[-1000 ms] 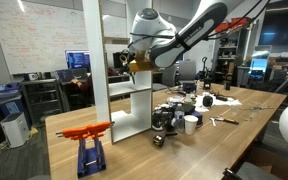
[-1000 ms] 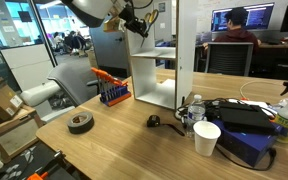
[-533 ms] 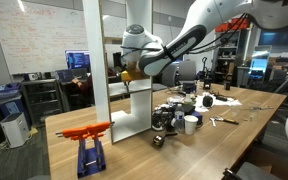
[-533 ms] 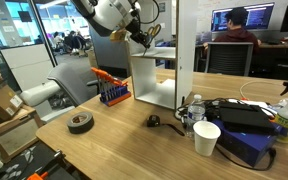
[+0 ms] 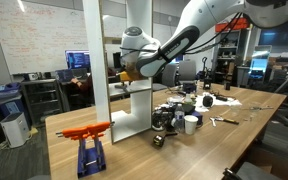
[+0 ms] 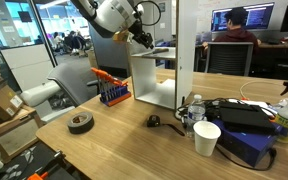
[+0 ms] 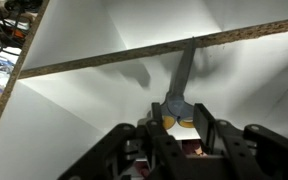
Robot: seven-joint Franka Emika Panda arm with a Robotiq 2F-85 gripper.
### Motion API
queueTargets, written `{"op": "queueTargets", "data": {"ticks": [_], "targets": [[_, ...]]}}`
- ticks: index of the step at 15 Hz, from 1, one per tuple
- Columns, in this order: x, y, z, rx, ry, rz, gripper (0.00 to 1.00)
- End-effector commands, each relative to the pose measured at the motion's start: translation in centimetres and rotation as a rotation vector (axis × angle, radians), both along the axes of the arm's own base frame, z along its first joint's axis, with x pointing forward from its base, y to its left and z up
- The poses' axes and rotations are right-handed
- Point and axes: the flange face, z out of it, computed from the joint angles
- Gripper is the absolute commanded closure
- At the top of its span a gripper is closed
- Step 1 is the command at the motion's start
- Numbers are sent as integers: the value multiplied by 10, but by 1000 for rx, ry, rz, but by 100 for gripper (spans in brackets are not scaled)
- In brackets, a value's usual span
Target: Put the scissors on the second row of the shelf
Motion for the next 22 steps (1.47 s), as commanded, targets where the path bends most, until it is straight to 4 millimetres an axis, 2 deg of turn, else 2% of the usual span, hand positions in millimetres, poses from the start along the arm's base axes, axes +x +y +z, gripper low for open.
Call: {"op": "queueTargets", "data": {"ticks": [1, 10, 11, 12, 13, 14, 15, 17, 22], "targets": [[0, -2, 8, 5, -13, -3, 66], [-1, -3, 7, 5, -12, -3, 66], [-5, -4, 6, 13, -15, -6, 41], [-13, -9, 4, 19, -19, -25, 40], [-23, -10, -11, -5, 0, -22, 32], [-36, -19, -9, -12, 2, -24, 25], [-49, -15, -26, -26, 26, -16, 17], [-79, -21, -47, -38, 63, -13, 1], [-158, -33, -60, -18, 83, 0, 0]]}}
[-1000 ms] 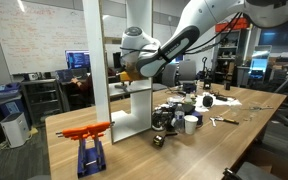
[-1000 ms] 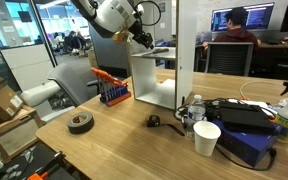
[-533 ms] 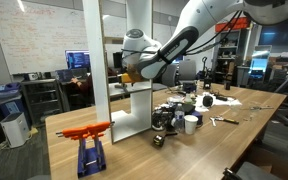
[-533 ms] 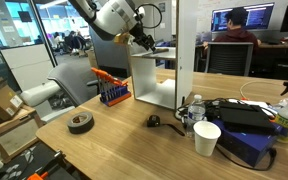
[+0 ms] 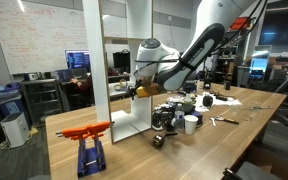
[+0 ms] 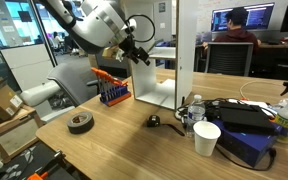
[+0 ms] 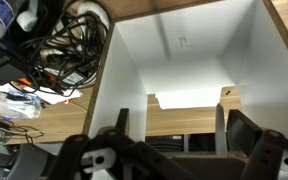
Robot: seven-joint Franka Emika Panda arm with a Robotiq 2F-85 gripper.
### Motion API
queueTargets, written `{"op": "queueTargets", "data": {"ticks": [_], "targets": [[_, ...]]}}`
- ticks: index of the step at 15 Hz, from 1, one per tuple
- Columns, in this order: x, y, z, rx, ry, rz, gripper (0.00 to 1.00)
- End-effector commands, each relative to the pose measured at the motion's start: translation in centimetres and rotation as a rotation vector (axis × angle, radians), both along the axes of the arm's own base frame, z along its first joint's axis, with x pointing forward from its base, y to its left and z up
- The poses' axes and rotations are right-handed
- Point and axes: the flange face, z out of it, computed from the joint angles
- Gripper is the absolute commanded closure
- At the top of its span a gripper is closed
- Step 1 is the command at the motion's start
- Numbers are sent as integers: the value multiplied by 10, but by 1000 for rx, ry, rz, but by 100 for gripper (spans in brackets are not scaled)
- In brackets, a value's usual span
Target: Put the scissors on the second row of the shelf
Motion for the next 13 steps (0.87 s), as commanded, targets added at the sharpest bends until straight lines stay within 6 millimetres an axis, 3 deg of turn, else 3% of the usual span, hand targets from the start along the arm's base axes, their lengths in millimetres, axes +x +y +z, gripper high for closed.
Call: {"op": "queueTargets", "data": {"ticks": [1, 2, 5, 13], "targets": [[-67, -12, -2, 24, -17, -4, 0], [-32, -5, -10, 11, 16, 6, 0], [-59, -10, -12, 9, 17, 2, 0], [-62, -10, -10, 7, 13, -1, 0]]}}
